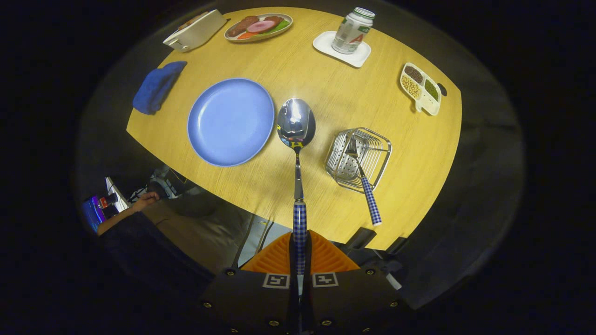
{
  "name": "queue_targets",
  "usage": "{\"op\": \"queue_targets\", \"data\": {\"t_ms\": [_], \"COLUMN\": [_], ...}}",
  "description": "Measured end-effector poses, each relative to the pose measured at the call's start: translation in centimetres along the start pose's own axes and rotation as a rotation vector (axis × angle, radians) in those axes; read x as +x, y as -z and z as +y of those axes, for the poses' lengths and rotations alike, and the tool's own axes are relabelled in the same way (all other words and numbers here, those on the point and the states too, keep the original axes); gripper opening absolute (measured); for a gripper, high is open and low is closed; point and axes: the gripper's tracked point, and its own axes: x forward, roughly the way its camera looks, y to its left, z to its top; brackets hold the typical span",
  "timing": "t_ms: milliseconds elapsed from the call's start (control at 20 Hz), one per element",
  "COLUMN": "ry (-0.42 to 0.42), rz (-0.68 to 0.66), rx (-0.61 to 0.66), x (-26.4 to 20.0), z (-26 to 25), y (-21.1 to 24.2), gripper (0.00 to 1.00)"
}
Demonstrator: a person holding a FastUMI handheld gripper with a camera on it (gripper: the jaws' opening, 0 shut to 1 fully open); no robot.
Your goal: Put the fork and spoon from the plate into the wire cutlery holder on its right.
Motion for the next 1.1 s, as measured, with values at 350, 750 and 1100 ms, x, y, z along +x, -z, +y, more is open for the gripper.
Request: {"op": "queue_targets", "data": {"t_ms": [350,750,1100], "ry": [-0.086,-0.132,-0.113], "rz": [0.058,0.167,0.279], "rx": [0.132,0.24,0.245], "x": [1.1,3.2,4.7], "z": [-2.6,-4.7,-5.3], "y": [1.2,1.7,0.2], "gripper": [0.03,0.03,0.03]}}
